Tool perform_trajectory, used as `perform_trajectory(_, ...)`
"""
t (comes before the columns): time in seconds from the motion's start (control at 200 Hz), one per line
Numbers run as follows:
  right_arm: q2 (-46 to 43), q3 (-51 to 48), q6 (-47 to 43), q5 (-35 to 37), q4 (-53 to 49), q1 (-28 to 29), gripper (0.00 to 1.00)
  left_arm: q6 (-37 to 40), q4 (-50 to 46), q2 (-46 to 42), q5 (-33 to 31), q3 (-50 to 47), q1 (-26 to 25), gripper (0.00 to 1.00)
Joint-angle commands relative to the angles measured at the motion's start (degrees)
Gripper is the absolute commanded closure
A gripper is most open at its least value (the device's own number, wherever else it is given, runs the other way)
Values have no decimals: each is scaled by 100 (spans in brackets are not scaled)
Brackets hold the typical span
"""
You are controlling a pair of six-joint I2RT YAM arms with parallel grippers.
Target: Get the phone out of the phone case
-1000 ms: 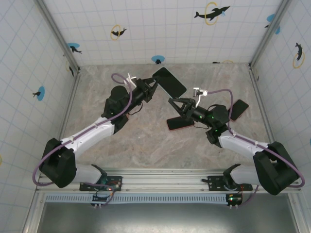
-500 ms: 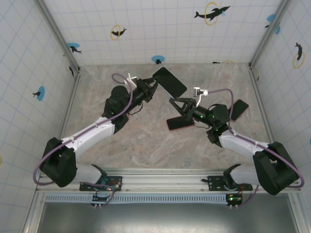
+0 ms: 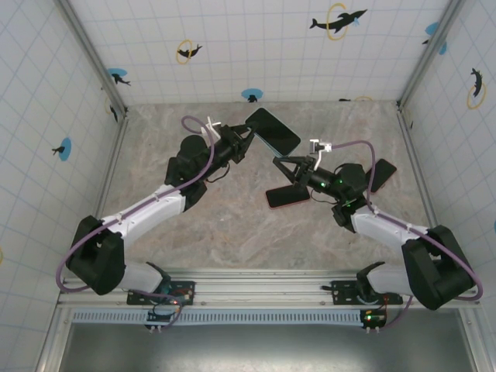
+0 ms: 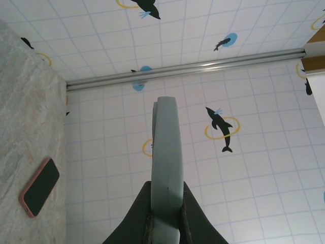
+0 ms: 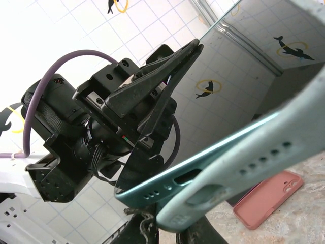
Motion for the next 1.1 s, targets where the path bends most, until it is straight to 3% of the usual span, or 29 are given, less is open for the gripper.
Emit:
perform_trajectory(0.0, 146, 173, 74, 409, -147, -177, 91, 7, 417, -143, 849, 505, -183, 100)
perform_trajectory(0.3, -26, -40, 462, 230, 205, -255, 83, 1314, -371, -95, 1184, 828, -149, 100)
perform_trajectory(0.616, -365, -170, 556, 121, 227, -389, 75, 1985, -659, -147, 1700, 853, 138, 100)
perform_trajectory(0.796, -486, -231, 448, -116, 200, -396, 65, 2542, -1072, -158, 1865, 1026, 323, 100)
perform_trajectory(0.931, -669, -230, -3, -437, -254, -393, 56, 3055, -1329, -148, 2040, 1142, 399, 100)
perform_trajectory(1.096, -1106, -33, -1444, -894, -1839, -505, 50, 3909, -1691, -200, 2379, 1205, 578, 100)
